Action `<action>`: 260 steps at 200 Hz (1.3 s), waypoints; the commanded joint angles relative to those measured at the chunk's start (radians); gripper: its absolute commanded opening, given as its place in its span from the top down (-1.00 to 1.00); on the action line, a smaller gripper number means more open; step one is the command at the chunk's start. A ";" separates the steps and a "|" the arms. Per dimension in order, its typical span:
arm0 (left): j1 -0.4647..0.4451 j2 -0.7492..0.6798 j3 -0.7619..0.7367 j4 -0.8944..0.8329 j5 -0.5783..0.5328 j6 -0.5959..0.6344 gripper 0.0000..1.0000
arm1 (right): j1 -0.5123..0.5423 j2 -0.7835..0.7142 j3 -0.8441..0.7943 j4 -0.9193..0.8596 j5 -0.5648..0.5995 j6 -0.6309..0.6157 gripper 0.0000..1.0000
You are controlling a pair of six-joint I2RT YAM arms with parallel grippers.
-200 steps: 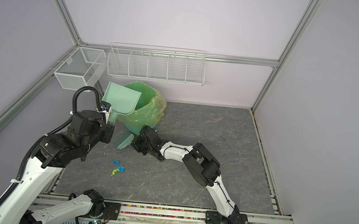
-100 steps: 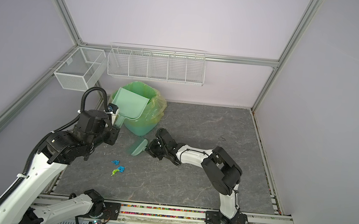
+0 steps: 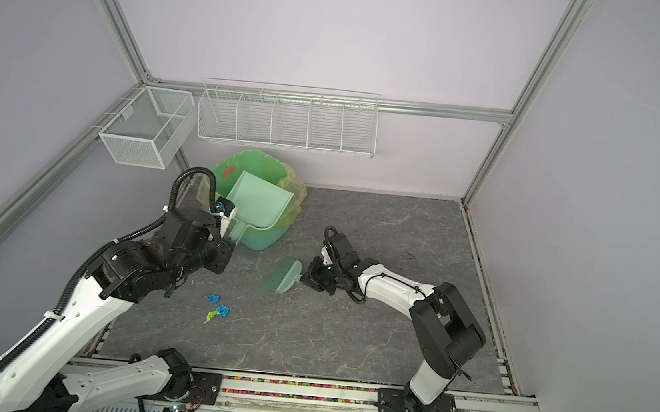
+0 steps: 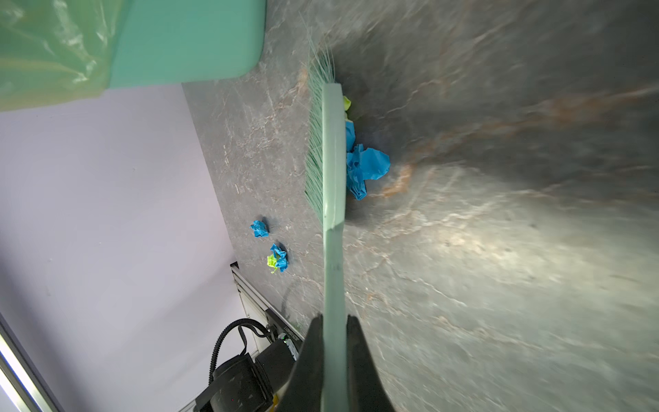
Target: Sweep away the paper scraps from the table
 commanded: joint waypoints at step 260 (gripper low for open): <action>-0.180 0.025 -0.358 0.120 0.248 -0.331 1.00 | -0.377 -0.346 0.036 -0.593 -0.115 -0.412 0.86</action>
